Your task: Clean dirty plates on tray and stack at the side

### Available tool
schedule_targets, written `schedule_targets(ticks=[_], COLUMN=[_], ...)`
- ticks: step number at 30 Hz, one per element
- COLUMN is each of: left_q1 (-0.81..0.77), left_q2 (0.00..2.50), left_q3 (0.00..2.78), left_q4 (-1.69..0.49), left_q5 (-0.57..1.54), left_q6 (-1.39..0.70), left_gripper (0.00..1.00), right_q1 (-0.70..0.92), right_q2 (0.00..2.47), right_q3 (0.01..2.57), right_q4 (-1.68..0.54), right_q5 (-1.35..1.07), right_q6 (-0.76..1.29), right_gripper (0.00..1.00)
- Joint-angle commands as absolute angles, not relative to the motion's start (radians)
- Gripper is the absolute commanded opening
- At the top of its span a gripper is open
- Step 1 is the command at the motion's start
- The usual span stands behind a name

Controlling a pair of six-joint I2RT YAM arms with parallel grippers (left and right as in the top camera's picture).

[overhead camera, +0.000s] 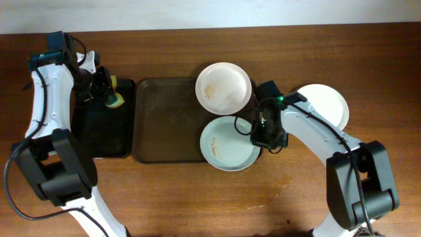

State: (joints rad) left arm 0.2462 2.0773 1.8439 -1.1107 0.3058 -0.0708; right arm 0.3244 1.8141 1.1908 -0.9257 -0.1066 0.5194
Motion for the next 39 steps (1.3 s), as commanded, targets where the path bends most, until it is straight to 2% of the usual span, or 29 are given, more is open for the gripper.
schedule_targets(ticks=[1, 5, 6, 9, 10, 12, 13, 16, 21, 25, 28, 29, 33, 34, 35, 36, 39], left_q1=[0.251, 0.251, 0.251, 0.251, 0.251, 0.251, 0.251, 0.251, 0.251, 0.251, 0.251, 0.251, 0.251, 0.251, 0.250, 0.243, 0.189], left_q2=[2.052, 2.052, 2.052, 2.052, 2.052, 2.052, 2.052, 2.052, 2.052, 2.052, 2.052, 2.052, 2.052, 2.052, 2.052, 2.052, 2.052], left_q3=[1.846, 1.846, 1.846, 1.846, 1.846, 1.846, 1.846, 1.846, 1.846, 1.846, 1.846, 1.846, 1.846, 1.846, 1.846, 1.845, 1.845], left_q4=[-1.108, -1.108, -1.108, -1.108, -1.109, -1.111, -1.109, -1.101, -1.100, -1.100, -1.100, -1.100, -1.100, -1.101, -1.103, -1.106, -1.119], left_q5=[0.310, 0.310, 0.310, 0.310, 0.310, 0.310, 0.310, 0.310, 0.310, 0.310, 0.310, 0.310, 0.310, 0.310, 0.310, 0.311, 0.324], left_q6=[-0.056, -0.056, -0.056, -0.056, -0.055, -0.055, -0.055, -0.056, -0.056, -0.056, -0.056, -0.056, -0.056, -0.056, -0.056, -0.056, -0.055], left_gripper=[0.01, 0.01, 0.01, 0.01, 0.01, 0.01, 0.01, 0.01, 0.01, 0.01, 0.01, 0.01, 0.01, 0.01, 0.01, 0.01, 0.01], right_q1=[0.334, 0.387, 0.445, 0.563, 0.572, 0.510, 0.455, 0.391, 0.392, 0.393, 0.474, 0.522, 0.628, 0.626, 0.616, 0.609, 0.607], right_q2=[1.831, 1.830, 1.831, 1.853, 1.853, 1.852, 1.852, 1.857, 1.952, 1.954, 1.954, 1.954, 2.004, 2.017, 2.019, 2.021, 2.073], right_q3=[1.187, 1.259, 1.264, 1.264, 1.265, 1.299, 1.342, 1.361, 1.342, 1.342, 1.342, 1.342, 1.342, 1.343, 1.343, 1.343, 1.352], right_q4=[-0.916, -0.852, -0.744, -0.569, -0.608, -0.740, -0.844, -0.952, -0.988, -0.991, -0.853, -0.734, -0.503, -0.487, -0.474, -0.458, -0.394], right_q5=[-0.097, -0.287, -0.288, -0.220, -0.160, -0.157, -0.165, -0.123, -0.143, -0.224, -0.278, -0.269, -0.073, -0.073, -0.073, -0.073, -0.118], right_q6=[0.526, 0.524, 0.624, 0.716, 0.724, 0.711, 0.654, 0.572, 0.541, 0.531, 0.644, 0.706, 0.769, 0.770, 0.780, 0.780, 0.775], right_gripper=[0.04, 0.04, 0.04, 0.04, 0.09, 0.29, 0.33, 0.48, 0.46, 0.04, 0.04, 0.04, 0.04, 0.11, 0.30, 0.33, 0.33])
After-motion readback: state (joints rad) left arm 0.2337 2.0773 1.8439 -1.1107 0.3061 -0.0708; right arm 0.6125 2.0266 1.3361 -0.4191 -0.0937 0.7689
